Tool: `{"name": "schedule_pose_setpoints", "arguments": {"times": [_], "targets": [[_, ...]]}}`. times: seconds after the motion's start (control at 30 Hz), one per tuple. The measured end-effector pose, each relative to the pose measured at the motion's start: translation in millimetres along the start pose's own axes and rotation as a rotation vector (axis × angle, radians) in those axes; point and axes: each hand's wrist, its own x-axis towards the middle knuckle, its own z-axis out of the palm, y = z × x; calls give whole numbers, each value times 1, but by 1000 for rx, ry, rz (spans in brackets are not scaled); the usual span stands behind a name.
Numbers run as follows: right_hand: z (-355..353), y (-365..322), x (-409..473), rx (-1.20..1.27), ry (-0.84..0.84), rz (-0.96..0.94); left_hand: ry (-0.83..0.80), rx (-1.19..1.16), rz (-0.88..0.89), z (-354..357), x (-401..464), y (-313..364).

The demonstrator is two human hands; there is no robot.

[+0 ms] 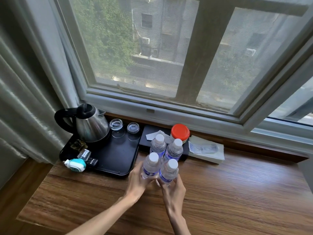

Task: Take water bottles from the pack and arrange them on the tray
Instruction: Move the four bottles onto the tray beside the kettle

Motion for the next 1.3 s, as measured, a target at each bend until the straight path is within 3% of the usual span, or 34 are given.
{"name": "schedule_pose_setpoints", "arguments": {"times": [0.43,0.6,0.87,1.3], "targets": [[102,-79,-17,62,-67,-141,205,-163,-35,-107,34,-17],[153,-96,0,67,-78,-105,256,-30,-38,-135,73,-35],[189,-103,31,82,-89,-30,298,122,-65,-137,118,-46],[218,-95,62,36,15,-36,299,34,-67,-127,150,-45]]}}
